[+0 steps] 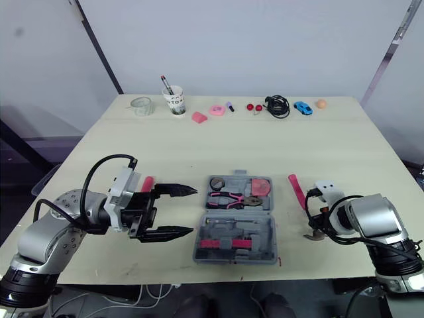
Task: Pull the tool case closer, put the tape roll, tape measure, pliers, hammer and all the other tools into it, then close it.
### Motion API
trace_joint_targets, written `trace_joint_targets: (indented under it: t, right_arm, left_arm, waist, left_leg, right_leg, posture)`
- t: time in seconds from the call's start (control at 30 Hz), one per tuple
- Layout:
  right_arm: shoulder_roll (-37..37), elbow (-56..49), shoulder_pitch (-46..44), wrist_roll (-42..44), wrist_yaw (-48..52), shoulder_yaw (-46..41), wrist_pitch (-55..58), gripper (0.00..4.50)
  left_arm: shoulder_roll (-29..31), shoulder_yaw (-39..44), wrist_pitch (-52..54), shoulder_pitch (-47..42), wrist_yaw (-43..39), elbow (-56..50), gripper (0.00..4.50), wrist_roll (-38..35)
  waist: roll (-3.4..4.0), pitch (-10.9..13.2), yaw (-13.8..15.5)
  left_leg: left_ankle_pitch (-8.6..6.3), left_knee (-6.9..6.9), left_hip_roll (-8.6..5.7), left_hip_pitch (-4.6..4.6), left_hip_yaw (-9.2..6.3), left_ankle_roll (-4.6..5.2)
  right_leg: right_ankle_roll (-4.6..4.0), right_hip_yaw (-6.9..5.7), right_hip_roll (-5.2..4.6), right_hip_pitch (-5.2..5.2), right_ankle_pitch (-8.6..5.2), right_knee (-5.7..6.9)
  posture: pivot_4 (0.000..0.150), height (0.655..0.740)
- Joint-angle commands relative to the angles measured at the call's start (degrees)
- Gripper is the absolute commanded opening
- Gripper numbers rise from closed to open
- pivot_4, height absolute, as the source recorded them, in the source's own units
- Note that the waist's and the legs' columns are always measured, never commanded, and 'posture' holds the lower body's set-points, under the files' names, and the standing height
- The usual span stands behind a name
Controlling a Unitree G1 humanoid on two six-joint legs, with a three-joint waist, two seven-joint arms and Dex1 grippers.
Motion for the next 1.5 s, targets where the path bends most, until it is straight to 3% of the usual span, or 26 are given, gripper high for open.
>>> trace_joint_targets:
  t: [0.03, 0.1, 0.23, 0.4, 0.43, 0.63, 0.83, 1.4, 1.5]
  right_arm:
    - [2.55, 0.66, -0.77, 1.45, -6.42, -3.55, 0.33, 0.06]
    - [3.70, 1.38, -0.85, 2.39, -9.19, -4.42, 0.33, 0.06]
    - [5.89, 2.45, -2.71, 3.99, -13.80, -6.09, 0.33, 1.66]
    - [3.68, -2.77, -0.89, 7.01, -15.43, -6.08, -2.67, 4.25]
    - [2.37, -4.42, 0.43, 7.21, -15.26, -5.31, -6.01, 4.38]
    - [1.54, -11.22, 12.13, 9.22, -14.62, -7.74, -24.01, 4.38]
    - [11.27, -11.75, 21.73, 11.55, -18.38, -12.88, -40.52, 4.38]
    - [15.22, 3.29, 26.44, 11.82, -20.34, -11.05, -59.64, 4.38]
    - [15.30, 5.10, 27.27, 11.14, -20.51, -10.25, -61.69, 3.62]
  left_arm:
    - [0.01, 0.52, -0.85, -1.09, -0.59, -0.39, 4.50, -0.11]
    - [-0.04, 0.58, -0.75, -1.25, -0.65, -0.36, 4.50, -0.13]
    - [0.55, 0.78, -1.34, -1.02, -1.58, -0.44, 4.50, 0.28]
    - [0.57, 1.69, -1.26, -0.52, -1.58, -0.96, 4.50, -0.35]
    - [0.65, 1.89, -1.27, -0.37, -1.62, -1.10, 4.50, -0.47]
    - [0.86, 2.64, -1.34, 0.23, -2.07, -1.37, 4.50, -1.05]
    - [0.62, 2.49, -1.33, -0.39, -3.03, -0.89, 4.50, -1.40]
    - [0.83, 1.96, -0.70, -1.92, -4.66, 0.01, 4.50, -1.72]
    - [1.02, 2.13, -0.60, -1.75, -4.58, -0.02, 4.50, -1.59]
  waist:
    - [-0.01, -0.01, -0.01]
    - [-0.03, -0.02, -0.05]
    - [-0.04, -0.02, -0.10]
    - [-0.03, -0.02, -0.08]
    - [-0.04, -0.02, -0.04]
    - [-0.16, -0.09, -0.04]
    - [-0.18, -0.11, -0.14]
    - [-0.18, -0.11, -0.10]
    - [-0.19, -0.11, -0.11]
  left_leg:
    - [0.00, 0.00, 0.00, 0.00, -0.01, 0.00]
    - [0.00, 0.00, 0.00, 0.00, -0.01, 0.00]
    - [0.00, 0.00, 0.00, 0.00, -0.01, 0.00]
    - [0.00, -0.02, 0.00, 0.00, -0.03, 0.00]
    - [0.00, -0.03, 0.00, -0.01, -0.04, 0.00]
    - [0.00, -0.05, 0.00, -0.08, -0.16, 0.01]
    - [0.00, -0.05, 0.03, -0.02, -0.17, 0.00]
    - [0.00, -0.04, 0.03, 0.00, -0.12, 0.00]
    - [0.00, -0.04, 0.03, 0.00, -0.11, 0.00]
  right_leg:
    - [0.02, 0.00, 0.00, 0.00, 0.01, 0.00]
    - [0.02, 0.00, 0.01, 0.00, 0.01, 0.00]
    - [0.03, 0.00, 0.01, 0.00, 0.02, 0.01]
    - [0.05, -0.01, 0.01, 0.00, 0.02, 0.00]
    - [0.05, -0.01, 0.01, 0.00, 0.02, -0.01]
    - [0.07, -0.11, 0.01, 0.02, 0.01, -0.11]
    - [0.08, -0.10, 0.06, 0.02, 0.02, -0.01]
    - [0.00, -0.05, 0.05, 0.02, -0.03, -0.01]
    - [0.00, -0.04, 0.05, 0.02, -0.03, 0.00]
  posture:
    - [0.150, 0.7400]
    - [0.150, 0.7400]
    - [0.150, 0.7400]
    - [0.150, 0.7400]
    - [0.150, 0.7400]
    - [0.150, 0.7400]
    - [0.150, 0.7400]
    - [0.150, 0.7400]
    - [0.150, 0.7400]
